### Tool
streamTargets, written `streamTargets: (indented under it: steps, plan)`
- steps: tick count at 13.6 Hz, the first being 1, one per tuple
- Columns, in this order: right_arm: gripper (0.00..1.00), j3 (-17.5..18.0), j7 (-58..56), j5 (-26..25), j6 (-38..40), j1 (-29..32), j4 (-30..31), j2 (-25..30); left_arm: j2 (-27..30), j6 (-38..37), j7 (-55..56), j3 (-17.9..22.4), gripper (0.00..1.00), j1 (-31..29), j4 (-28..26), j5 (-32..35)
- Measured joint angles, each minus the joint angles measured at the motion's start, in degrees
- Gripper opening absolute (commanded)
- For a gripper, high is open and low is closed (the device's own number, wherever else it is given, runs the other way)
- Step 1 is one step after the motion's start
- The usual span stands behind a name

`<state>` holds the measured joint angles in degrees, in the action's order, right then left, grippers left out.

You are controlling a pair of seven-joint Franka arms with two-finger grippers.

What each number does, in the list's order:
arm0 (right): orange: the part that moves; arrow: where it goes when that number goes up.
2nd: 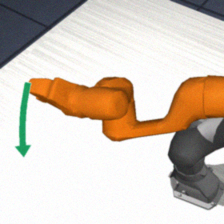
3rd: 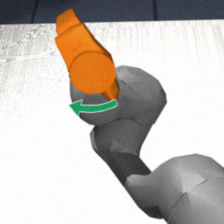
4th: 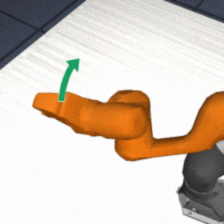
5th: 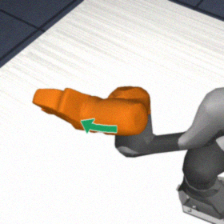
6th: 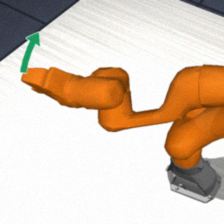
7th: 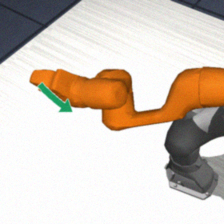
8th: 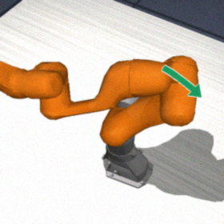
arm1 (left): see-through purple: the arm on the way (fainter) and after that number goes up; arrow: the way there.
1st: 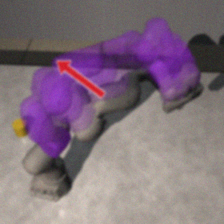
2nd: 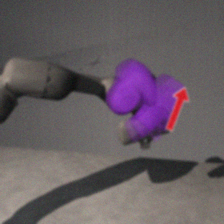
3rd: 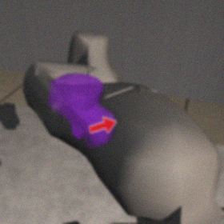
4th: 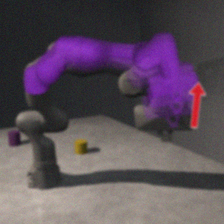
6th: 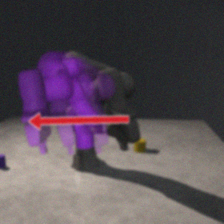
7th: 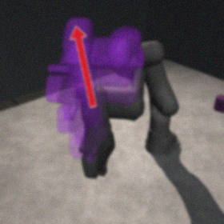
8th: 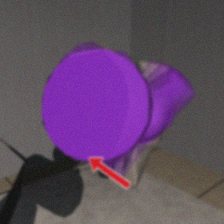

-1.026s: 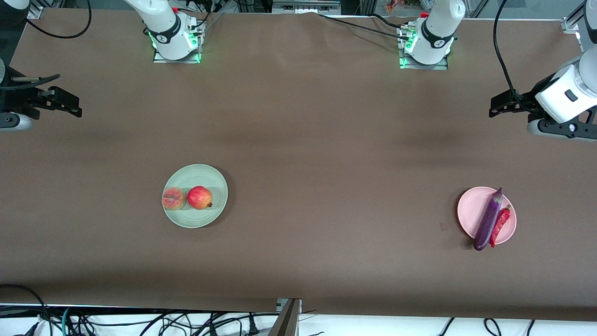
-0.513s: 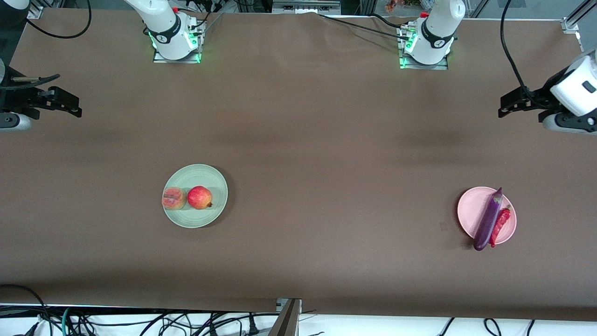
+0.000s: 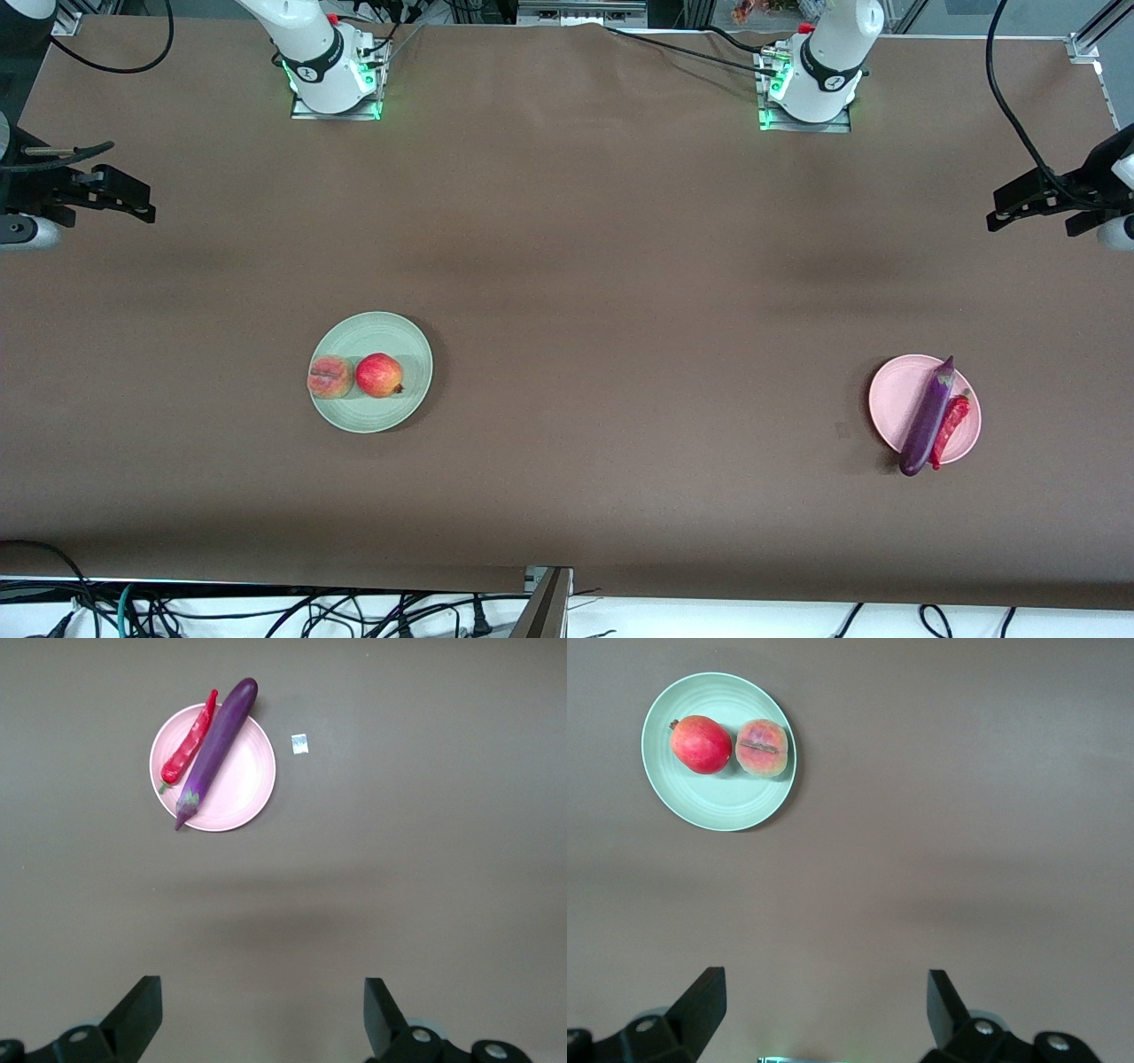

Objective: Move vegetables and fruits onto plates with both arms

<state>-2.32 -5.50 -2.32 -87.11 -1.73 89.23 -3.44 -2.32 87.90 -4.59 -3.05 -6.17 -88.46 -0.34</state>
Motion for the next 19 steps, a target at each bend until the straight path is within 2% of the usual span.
streamTargets:
  steps: [5,19]
  plan:
    - [1.00,0.00,0.00,0.00,-0.02,0.00,0.00,-0.41,-1.61,0.02,0.00,-0.74,1.00,0.21,0.28,1.68]
    - [1.00,-0.52,0.00,0.01,-0.09,0.04,-0.32,-0.45,-1.71,0.82,0.00,-0.83,1.00,0.19,0.64,1.72]
